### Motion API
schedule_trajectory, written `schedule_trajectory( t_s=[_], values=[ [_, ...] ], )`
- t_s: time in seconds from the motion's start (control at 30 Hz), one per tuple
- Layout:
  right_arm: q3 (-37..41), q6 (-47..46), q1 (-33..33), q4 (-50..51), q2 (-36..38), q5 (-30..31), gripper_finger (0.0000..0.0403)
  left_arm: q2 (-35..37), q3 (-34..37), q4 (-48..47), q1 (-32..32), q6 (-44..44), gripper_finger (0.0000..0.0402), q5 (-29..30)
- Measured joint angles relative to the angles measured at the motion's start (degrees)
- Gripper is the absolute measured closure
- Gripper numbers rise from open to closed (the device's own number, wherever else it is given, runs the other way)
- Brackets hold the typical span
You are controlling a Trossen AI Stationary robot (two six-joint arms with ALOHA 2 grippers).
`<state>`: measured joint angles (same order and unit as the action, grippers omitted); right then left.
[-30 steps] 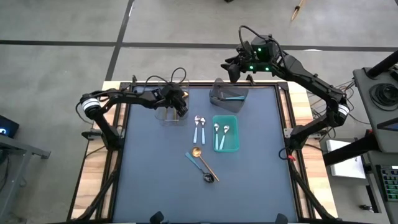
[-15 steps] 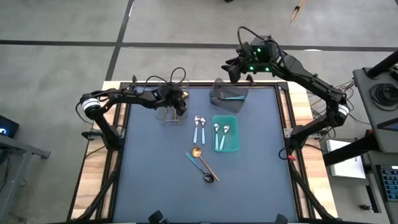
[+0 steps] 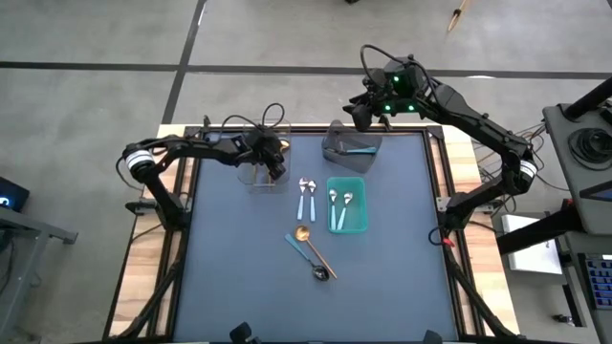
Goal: Sort silverware by color (type)
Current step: Adjust the gold spoon in the transparent bin
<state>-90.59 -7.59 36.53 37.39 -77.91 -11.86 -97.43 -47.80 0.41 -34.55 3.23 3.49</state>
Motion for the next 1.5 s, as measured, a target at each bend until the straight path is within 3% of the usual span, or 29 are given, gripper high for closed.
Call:
schedule_trajectory(
  t_s=[0.93,1.5],
  values=[
    [0.24,-2.45,0.00,0.07,-0.02,0.04,0.0227,-4.41,-0.70,0.07,-0.24,-3.14,0.0287,0.33],
    [0.24,-3.02,-0.01,0.09,-0.02,0.04,0.0227,-4.59,-1.92,-1.79,-0.24,-12.01,0.0350,3.65]
  ],
)
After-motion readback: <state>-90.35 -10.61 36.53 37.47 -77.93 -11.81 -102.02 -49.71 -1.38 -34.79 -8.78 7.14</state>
